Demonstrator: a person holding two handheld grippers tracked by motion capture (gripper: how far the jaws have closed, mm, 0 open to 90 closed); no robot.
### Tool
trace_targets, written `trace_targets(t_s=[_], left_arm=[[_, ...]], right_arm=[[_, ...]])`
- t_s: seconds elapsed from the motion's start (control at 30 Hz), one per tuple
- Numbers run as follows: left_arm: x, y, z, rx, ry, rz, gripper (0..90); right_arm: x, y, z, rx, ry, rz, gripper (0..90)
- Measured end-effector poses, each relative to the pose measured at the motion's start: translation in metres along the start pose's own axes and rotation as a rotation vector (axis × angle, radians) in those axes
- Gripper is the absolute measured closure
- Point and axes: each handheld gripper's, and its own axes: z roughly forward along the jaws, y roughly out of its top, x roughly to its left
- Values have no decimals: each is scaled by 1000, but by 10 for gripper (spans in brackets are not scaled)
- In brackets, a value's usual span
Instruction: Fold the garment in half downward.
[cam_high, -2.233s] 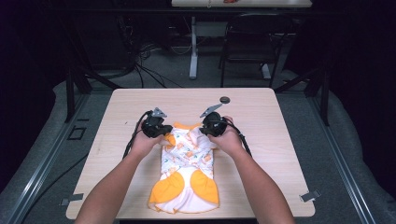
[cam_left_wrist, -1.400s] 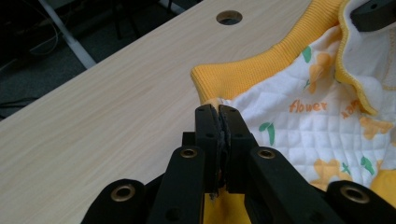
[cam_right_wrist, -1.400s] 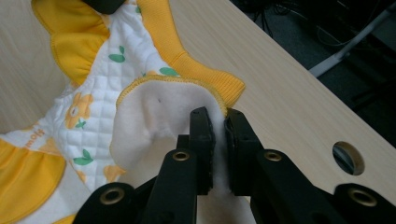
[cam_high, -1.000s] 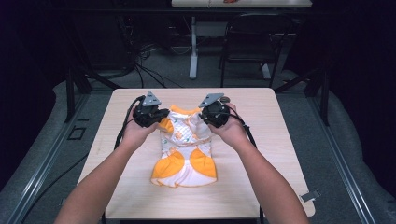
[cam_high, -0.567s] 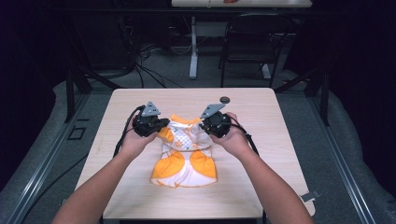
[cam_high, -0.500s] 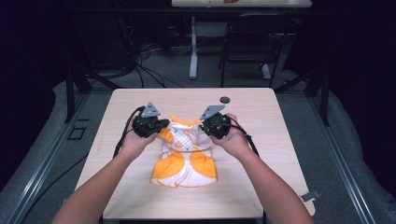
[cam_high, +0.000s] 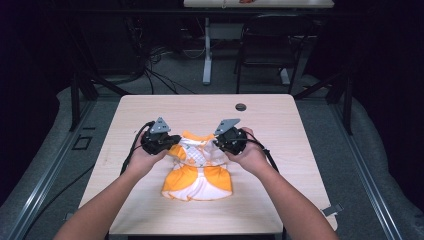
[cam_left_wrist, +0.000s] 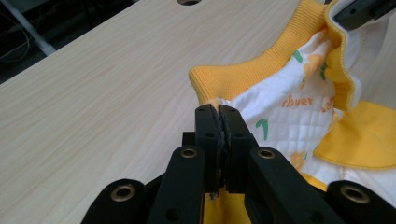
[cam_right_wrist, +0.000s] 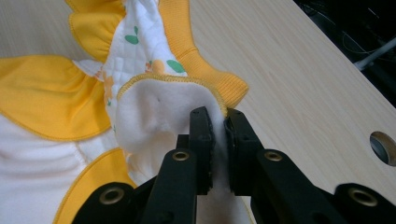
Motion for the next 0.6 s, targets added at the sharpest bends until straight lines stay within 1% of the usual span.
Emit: trace_targets(t_s=[0.1,0.2,0.33,0.4,0.43,0.5,0.53,0.57,0.6], left_arm=[[-1,-3,0,3,-5,-4,873],[-2,-6,0,7,-12,-3,872],[-7,-8,-1,13,-24,10,873],[-9,-10,-1,14,-31,14,873],[-10,-11,-1,17,-34,17,872],[-12,-14,-1,16,-44,9,872],[-12,-15,-1,19,-44,14,872],[-14,-17,-1,20,-49,15,873],[-15,-18,-1,25,-53,19,873]], right_arm=[[2,0,-2,1,4,-6,822],[5,-3,-1,-5,20,4,822],[10,-9,1,11,33,2,821],[13,-12,0,17,30,-7,821],[14,-13,0,6,37,6,821],[17,-16,1,6,46,7,820],[18,-18,0,14,51,-3,821],[20,-19,0,15,54,1,820],[21,-19,0,21,58,-11,821]])
